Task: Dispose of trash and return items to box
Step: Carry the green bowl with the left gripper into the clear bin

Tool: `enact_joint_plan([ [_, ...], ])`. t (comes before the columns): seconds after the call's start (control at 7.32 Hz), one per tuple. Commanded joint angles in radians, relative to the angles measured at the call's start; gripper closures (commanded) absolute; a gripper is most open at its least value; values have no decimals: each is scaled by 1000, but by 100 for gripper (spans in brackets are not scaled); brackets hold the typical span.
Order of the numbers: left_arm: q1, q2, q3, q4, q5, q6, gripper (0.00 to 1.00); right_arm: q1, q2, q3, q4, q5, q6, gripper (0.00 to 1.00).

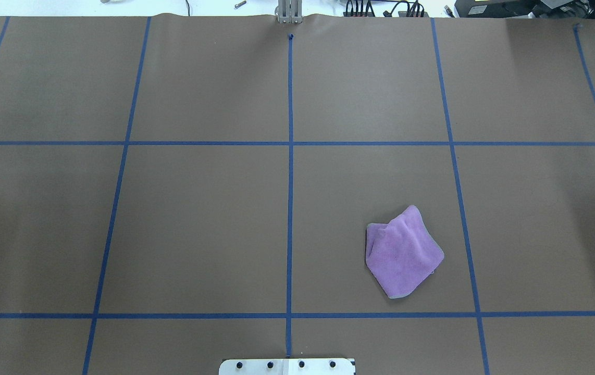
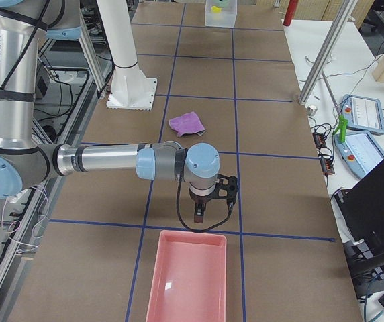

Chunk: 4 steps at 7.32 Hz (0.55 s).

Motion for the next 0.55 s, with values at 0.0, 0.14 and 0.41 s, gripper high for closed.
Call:
enact_joint_plan([
  [0.0,-66,-150,289,1,10,62,100,-1,0,0,1,2,1,0],
  [0.14,-69,-220,388,1,30,64,100,-1,0,0,1,2,1,0],
  [0.41,-77,-321,535,6,105,56,100,-3,0,-1,1,0,1,0],
])
